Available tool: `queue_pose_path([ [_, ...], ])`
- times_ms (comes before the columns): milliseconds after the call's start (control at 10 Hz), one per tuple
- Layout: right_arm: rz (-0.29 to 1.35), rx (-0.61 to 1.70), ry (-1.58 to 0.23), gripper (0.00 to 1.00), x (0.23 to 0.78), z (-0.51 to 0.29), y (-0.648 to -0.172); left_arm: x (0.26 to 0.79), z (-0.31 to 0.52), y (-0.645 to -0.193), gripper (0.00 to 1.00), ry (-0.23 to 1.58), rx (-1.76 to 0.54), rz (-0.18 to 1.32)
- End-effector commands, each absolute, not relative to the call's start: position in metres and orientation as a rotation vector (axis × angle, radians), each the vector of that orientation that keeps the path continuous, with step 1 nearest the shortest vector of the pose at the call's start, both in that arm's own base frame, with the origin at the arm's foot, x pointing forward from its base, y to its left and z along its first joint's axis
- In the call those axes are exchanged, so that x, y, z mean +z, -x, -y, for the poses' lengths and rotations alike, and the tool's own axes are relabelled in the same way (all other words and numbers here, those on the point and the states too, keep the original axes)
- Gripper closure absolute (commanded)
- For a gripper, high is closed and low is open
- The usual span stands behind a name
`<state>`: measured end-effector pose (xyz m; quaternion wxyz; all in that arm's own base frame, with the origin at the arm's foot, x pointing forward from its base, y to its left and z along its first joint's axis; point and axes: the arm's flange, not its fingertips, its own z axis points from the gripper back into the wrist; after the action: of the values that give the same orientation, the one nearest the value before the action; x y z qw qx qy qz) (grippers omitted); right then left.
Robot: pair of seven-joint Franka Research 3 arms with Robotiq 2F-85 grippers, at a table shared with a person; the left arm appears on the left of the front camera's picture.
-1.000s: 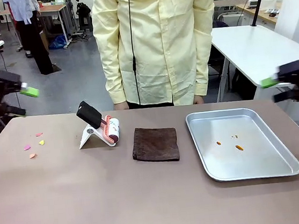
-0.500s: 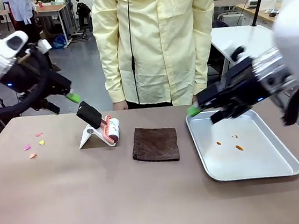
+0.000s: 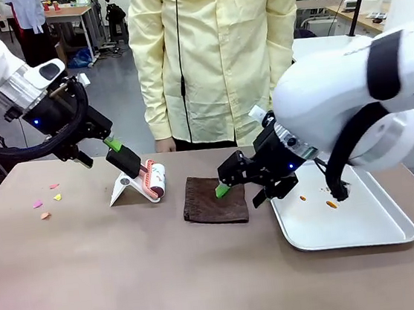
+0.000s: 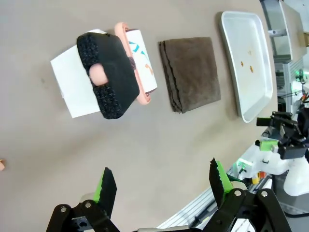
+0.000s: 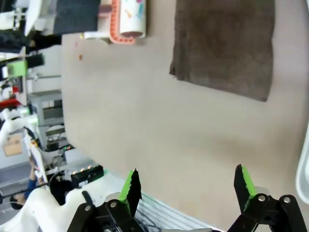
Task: Clean the surface of the table.
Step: Hold the Lint Roller with your left hand and the towel with your right hand.
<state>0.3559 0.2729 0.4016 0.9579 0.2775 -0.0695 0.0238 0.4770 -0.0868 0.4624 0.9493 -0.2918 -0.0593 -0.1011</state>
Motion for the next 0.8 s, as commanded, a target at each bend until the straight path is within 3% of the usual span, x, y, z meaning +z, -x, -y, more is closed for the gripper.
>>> queue_pose_path([
  [0, 0.112, 0.015, -0.577, 0.0, 0.403, -0.273, -0.376, 0.468, 0.076, -0.474, 0.0, 0.603, -0.204, 0.118],
  [300, 0.12, -0.014, -0.556, 0.0, 0.4, -0.265, -0.385, 0.461, 0.071, -0.474, 0.0, 0.598, -0.115, 0.098],
  [700, 0.117, 0.005, -0.57, 0.0, 0.393, -0.26, -0.386, 0.46, 0.074, -0.477, 0.0, 0.603, -0.17, 0.103],
])
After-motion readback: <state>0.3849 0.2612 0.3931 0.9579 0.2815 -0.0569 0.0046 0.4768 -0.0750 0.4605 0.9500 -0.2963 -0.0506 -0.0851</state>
